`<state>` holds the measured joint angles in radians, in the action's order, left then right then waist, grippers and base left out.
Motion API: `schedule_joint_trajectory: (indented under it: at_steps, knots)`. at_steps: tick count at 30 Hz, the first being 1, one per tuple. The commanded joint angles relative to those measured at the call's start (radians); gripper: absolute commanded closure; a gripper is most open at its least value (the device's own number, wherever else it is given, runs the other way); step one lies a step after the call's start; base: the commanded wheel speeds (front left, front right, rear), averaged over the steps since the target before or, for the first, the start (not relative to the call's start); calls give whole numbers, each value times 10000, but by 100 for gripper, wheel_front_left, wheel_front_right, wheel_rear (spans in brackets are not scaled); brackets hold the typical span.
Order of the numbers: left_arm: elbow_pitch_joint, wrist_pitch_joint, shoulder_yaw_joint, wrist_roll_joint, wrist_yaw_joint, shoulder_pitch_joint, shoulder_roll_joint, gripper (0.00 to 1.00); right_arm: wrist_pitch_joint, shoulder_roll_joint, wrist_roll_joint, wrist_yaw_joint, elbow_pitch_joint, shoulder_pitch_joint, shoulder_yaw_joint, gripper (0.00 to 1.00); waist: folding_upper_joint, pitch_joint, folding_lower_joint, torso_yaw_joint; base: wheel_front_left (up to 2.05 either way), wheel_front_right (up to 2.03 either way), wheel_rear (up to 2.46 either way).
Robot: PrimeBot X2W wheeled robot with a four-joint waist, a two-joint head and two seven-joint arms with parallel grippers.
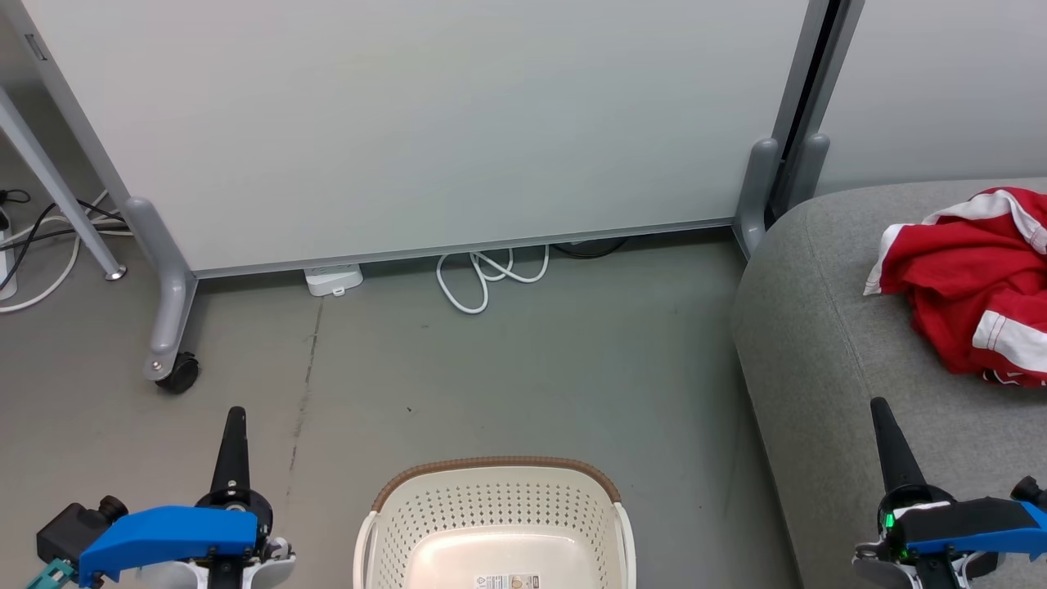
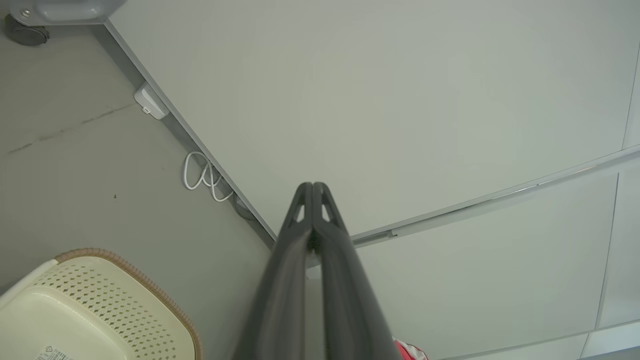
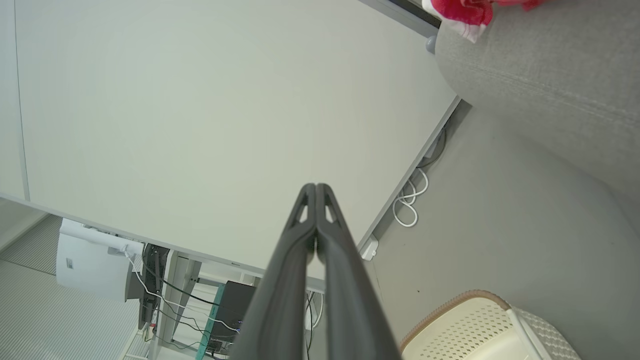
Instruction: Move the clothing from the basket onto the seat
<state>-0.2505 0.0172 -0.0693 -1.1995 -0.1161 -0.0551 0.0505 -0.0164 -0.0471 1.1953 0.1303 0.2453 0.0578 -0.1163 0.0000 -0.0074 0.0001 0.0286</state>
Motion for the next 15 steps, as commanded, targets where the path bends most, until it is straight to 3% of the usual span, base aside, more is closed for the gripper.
schedule_joint_trajectory:
  at_steps: [1,15]
  knots:
    - [107,45,-63,-184,-77,-254,6,100,-41,-43,219,5,-74,223,6,100,0,2,0,-4,0,0,0]
    - [97,360,-203,-1511,-109,-381,2,100,-368,-45,1547,7,-54,333,12,100,0,32,0,-86,0,0,0]
